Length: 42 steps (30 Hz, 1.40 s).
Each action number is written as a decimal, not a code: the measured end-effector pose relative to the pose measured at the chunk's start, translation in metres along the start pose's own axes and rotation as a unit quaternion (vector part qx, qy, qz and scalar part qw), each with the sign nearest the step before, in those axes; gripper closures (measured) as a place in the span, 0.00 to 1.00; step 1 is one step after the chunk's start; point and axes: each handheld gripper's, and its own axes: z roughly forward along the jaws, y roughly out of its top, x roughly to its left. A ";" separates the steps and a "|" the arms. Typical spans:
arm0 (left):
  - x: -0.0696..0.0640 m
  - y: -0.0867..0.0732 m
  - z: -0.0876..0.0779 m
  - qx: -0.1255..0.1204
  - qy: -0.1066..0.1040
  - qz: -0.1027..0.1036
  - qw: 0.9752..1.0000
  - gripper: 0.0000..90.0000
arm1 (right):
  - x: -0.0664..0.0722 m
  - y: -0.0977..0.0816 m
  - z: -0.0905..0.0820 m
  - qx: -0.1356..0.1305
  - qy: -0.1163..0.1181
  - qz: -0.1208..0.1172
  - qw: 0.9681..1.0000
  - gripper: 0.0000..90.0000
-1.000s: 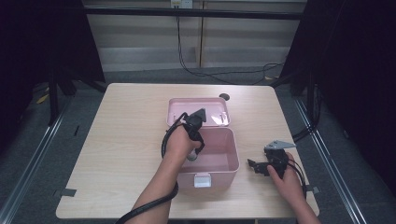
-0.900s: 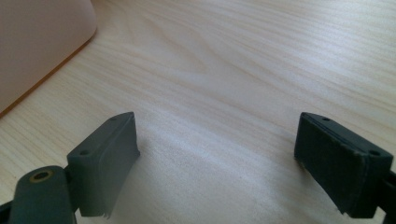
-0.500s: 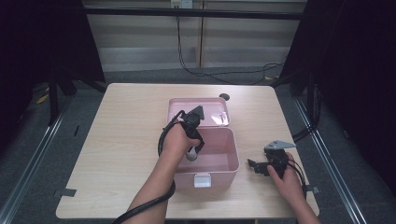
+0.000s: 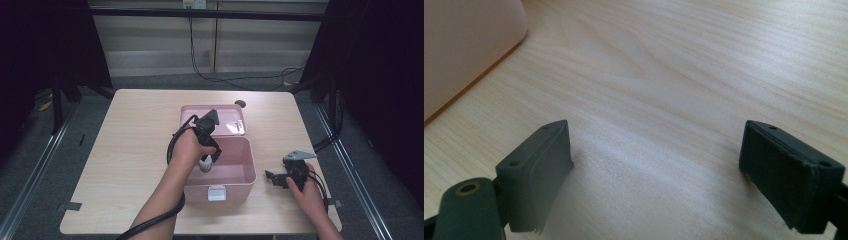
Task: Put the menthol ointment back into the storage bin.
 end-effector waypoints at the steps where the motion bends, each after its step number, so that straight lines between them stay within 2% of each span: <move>1: 0.000 0.000 -0.001 0.000 -0.001 0.004 1.000 0.30 | 0.000 0.000 0.000 0.000 0.000 0.000 1.000 0.15; 10: 0.000 -0.002 -0.011 -0.006 -0.009 -0.001 1.000 0.25 | 0.000 0.000 0.000 0.000 0.000 0.000 1.000 0.15; 20: -0.001 -0.006 -0.027 -0.008 -0.008 0.009 1.000 0.25 | 0.000 0.000 0.000 0.001 0.000 0.000 1.000 0.15; 31: -0.004 -0.010 -0.051 -0.008 -0.018 0.024 1.000 0.25 | 0.000 0.000 0.000 0.001 0.000 0.000 1.000 0.14; 42: 0.006 -0.018 -0.072 -0.010 -0.011 0.023 1.000 0.25 | 0.000 0.000 0.000 0.001 0.000 0.000 1.000 0.15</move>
